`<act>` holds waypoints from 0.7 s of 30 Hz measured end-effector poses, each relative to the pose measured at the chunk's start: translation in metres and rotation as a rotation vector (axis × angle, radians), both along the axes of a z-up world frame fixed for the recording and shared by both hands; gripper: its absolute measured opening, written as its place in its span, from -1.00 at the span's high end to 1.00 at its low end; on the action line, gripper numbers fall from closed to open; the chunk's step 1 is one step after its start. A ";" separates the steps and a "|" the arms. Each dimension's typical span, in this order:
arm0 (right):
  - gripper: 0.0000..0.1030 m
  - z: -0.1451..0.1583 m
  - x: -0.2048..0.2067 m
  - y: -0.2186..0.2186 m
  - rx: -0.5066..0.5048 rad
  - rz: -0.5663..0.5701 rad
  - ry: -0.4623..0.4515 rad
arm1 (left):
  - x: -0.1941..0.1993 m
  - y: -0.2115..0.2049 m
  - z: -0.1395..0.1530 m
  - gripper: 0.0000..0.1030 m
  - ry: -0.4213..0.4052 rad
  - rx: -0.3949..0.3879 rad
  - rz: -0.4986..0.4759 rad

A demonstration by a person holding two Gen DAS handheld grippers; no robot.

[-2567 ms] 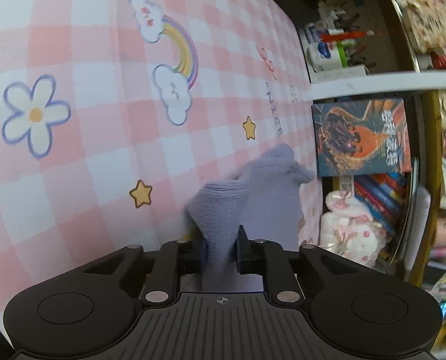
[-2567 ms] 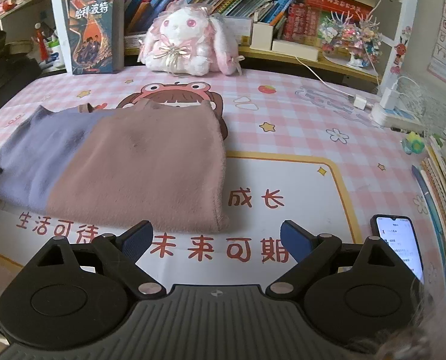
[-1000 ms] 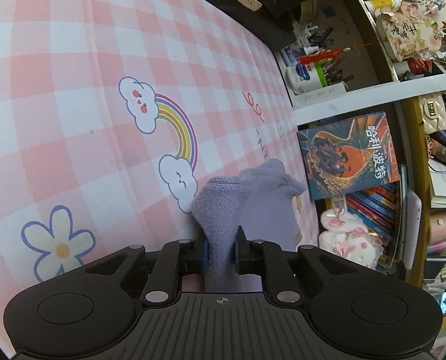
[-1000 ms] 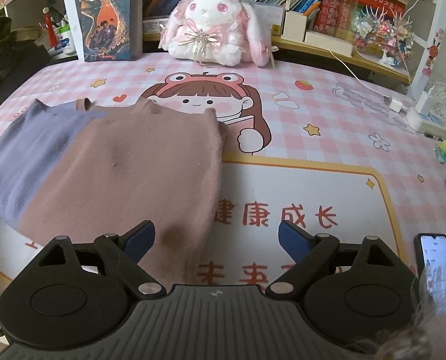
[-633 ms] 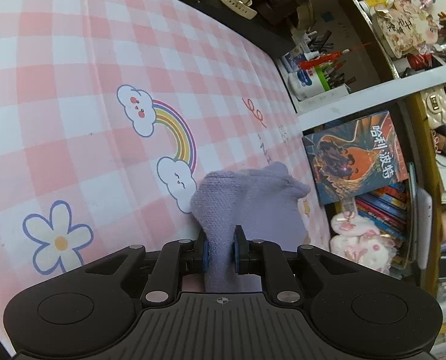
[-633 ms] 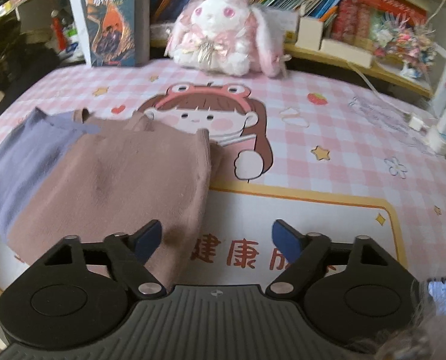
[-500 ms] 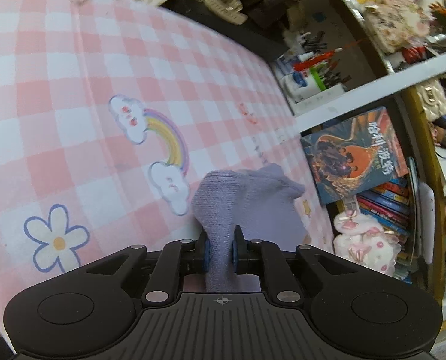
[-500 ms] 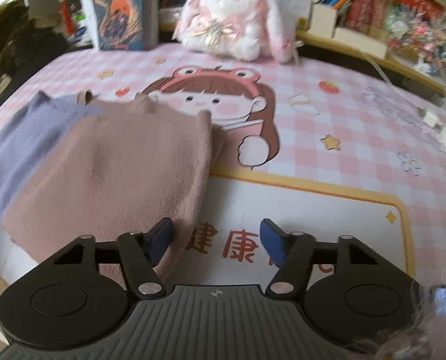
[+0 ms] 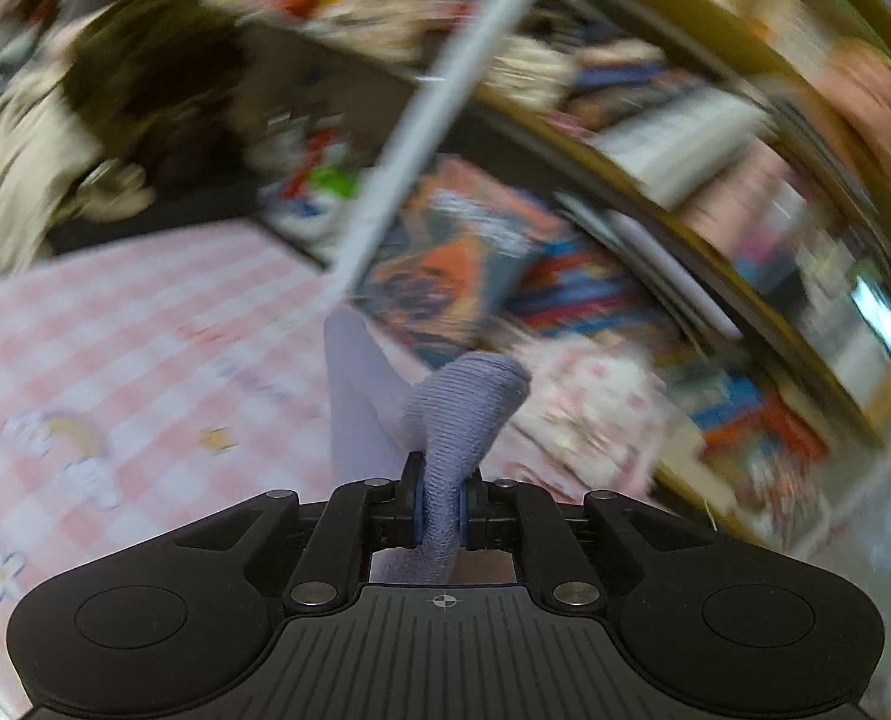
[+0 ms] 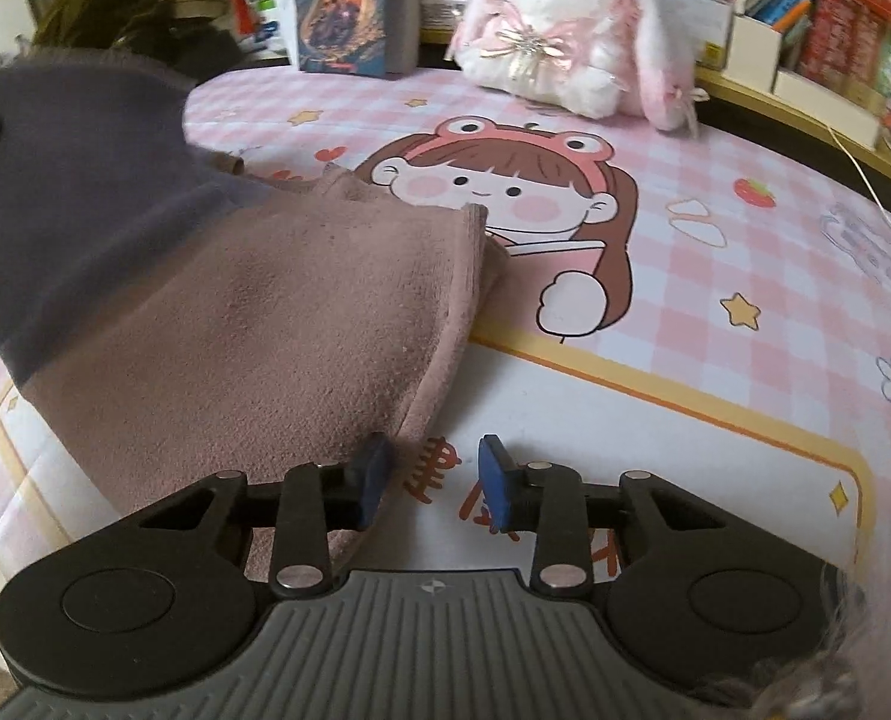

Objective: Fold clothes

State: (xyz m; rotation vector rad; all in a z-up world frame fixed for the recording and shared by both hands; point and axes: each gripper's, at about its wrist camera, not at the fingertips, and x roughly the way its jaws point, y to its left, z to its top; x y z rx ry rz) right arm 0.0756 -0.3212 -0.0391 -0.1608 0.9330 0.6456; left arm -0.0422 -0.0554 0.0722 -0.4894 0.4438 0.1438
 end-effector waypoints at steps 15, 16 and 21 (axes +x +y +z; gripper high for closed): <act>0.25 0.005 0.017 -0.049 0.143 -0.003 0.096 | 0.023 -0.158 -0.068 0.09 0.330 0.299 -0.455; 0.25 0.007 0.019 -0.055 0.165 -0.019 0.113 | 0.020 -0.159 -0.063 0.02 0.316 0.298 -0.470; -0.13 0.024 0.031 -0.081 0.374 -0.080 0.247 | -0.007 -0.138 -0.030 -0.02 0.163 0.150 -0.495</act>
